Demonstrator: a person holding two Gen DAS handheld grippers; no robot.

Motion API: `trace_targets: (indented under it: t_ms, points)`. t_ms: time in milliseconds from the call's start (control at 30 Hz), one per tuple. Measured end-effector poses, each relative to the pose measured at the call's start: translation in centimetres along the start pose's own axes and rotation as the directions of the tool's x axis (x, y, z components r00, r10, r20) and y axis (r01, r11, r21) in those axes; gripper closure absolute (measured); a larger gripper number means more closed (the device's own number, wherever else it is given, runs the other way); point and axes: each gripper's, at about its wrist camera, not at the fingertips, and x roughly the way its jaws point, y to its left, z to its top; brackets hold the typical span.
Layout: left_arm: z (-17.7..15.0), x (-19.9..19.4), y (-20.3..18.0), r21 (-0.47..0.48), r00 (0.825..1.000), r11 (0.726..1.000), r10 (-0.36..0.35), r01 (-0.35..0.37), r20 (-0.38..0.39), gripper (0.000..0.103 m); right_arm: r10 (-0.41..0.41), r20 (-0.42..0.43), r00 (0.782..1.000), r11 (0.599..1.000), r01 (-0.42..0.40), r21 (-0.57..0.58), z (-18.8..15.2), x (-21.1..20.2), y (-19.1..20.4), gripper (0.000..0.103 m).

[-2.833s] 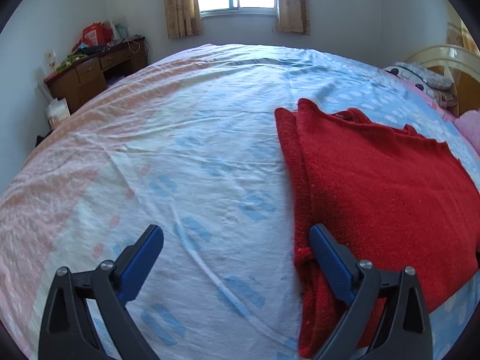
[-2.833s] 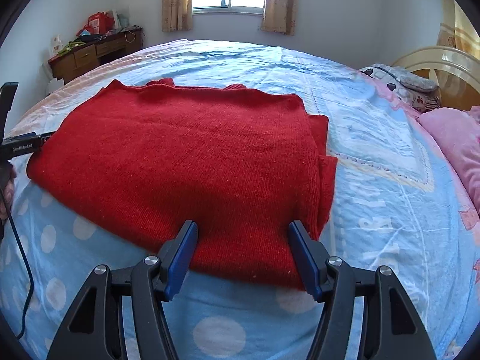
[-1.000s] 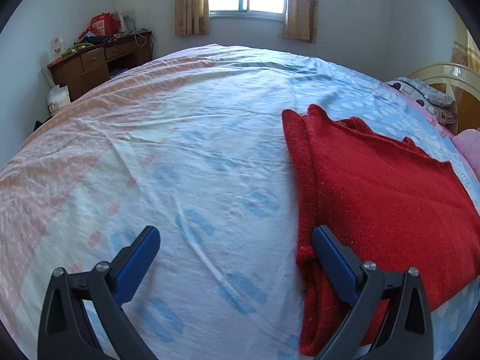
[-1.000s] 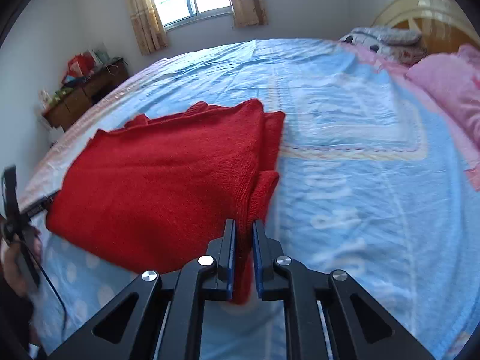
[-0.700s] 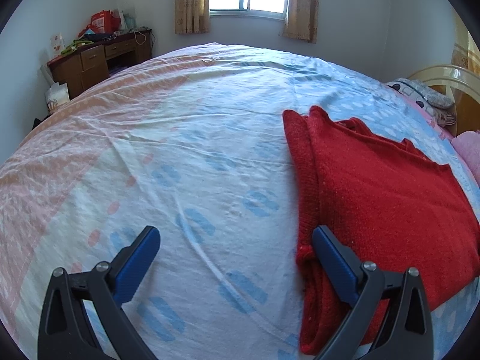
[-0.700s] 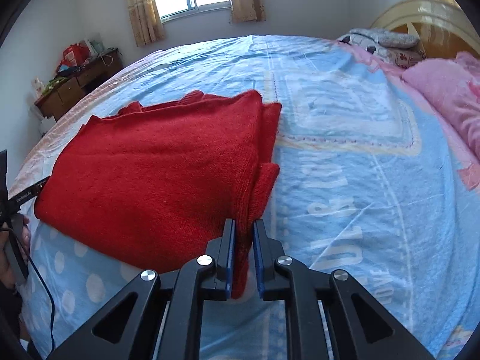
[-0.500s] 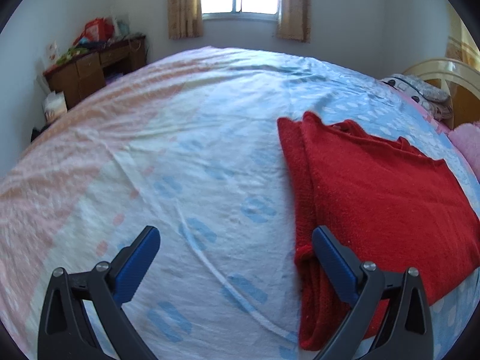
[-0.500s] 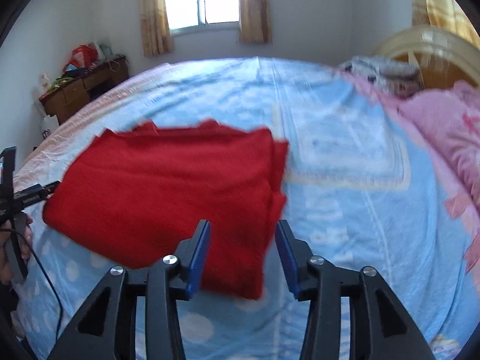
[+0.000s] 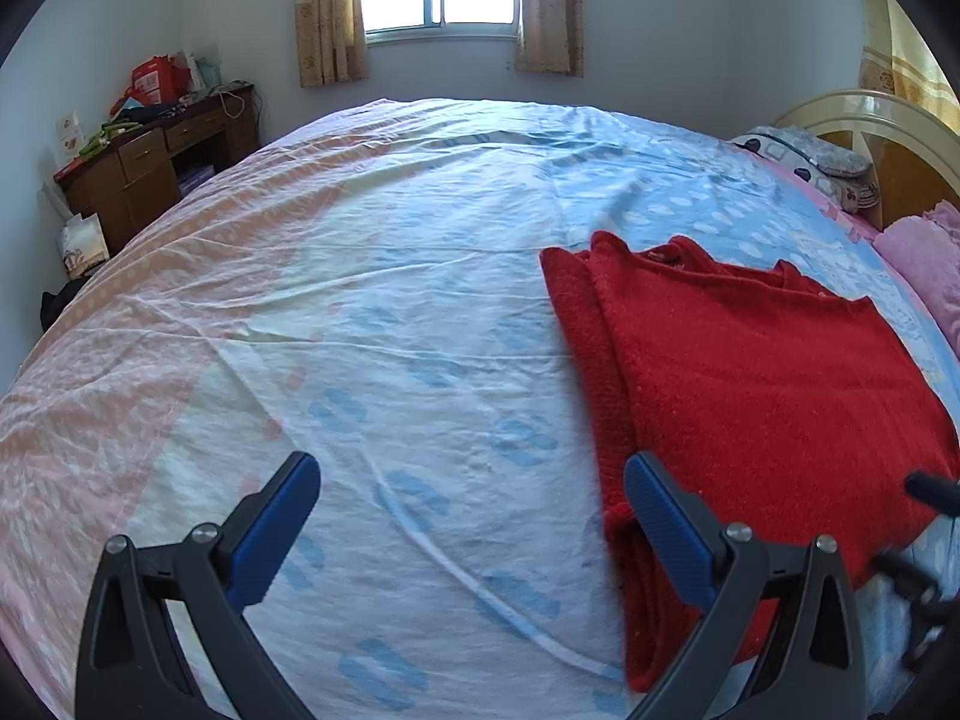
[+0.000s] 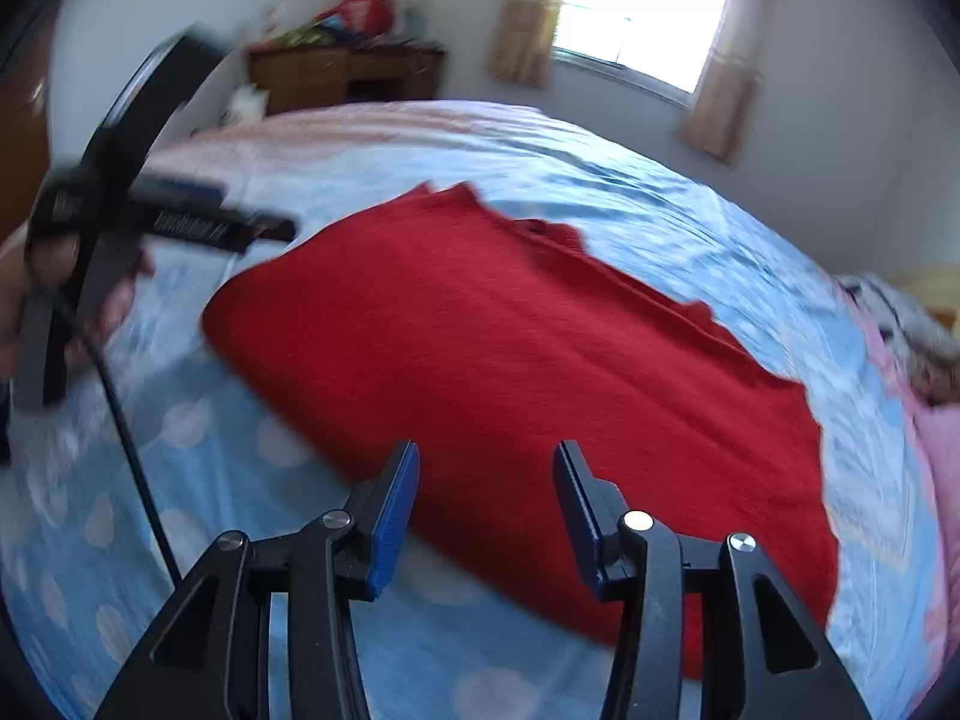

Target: Fold small clothes

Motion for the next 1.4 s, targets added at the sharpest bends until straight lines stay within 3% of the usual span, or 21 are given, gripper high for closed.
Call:
trace_targets:
  t_ms: [200, 300, 700, 1033, 1267, 1333, 1367, 1400]
  points:
    - [0.5, 0.5, 0.4, 0.001, 0.999, 0.999, -0.038, 0.038, -0.013, 0.0, -0.015, 0.029, 0.999, 0.991, 0.018, -0.133, 0.3, 0.2, 3.7, 0.055]
    - [0.9, 0.9, 0.8, -0.018, 0.996, 0.995, -0.093, 0.093, -0.014, 0.0, -0.03, 0.038, 0.999, 0.986, 0.036, -0.164, 0.6, 0.5, 4.9, 0.055]
    - [3.3, 3.5, 1.5, -0.15, 0.944, 0.933, -0.329, 0.328, 0.015, 0.0, -0.043, 0.078, 0.996, 0.979, 0.058, -0.194, 1.9, 1.7, 7.2, 0.055]
    - [5.3, 7.4, -0.2, -0.186, 0.914, 0.901, -0.404, 0.393, -0.027, 0.001, -0.087, 0.109, 0.99, 0.971, 0.109, -0.215, 3.0, 2.6, 8.6, 0.055]
    - [5.4, 8.5, 0.0, -0.201, 0.895, 0.882, -0.443, 0.427, -0.045, 0.017, -0.079, 0.124, 0.989, 0.965, 0.107, -0.239, 2.8, 1.9, 10.0, 0.057]
    - [5.4, 8.5, 0.0, -0.203, 0.894, 0.881, -0.445, 0.428, -0.045, 0.023, -0.078, 0.124, 0.989, 0.96, 0.108, -0.259, 2.7, 2.1, 10.4, 0.062]
    - [5.3, 8.4, 0.2, -0.207, 0.891, 0.876, -0.452, 0.436, -0.039, 0.033, -0.076, 0.127, 0.989, 0.957, 0.108, -0.27, 2.7, 2.1, 10.6, 0.066]
    - [5.2, 8.5, 0.3, -0.213, 0.881, 0.865, -0.471, 0.454, -0.037, 0.05, -0.078, 0.128, 0.989, 0.952, 0.112, -0.284, 2.6, 2.1, 10.9, 0.068]
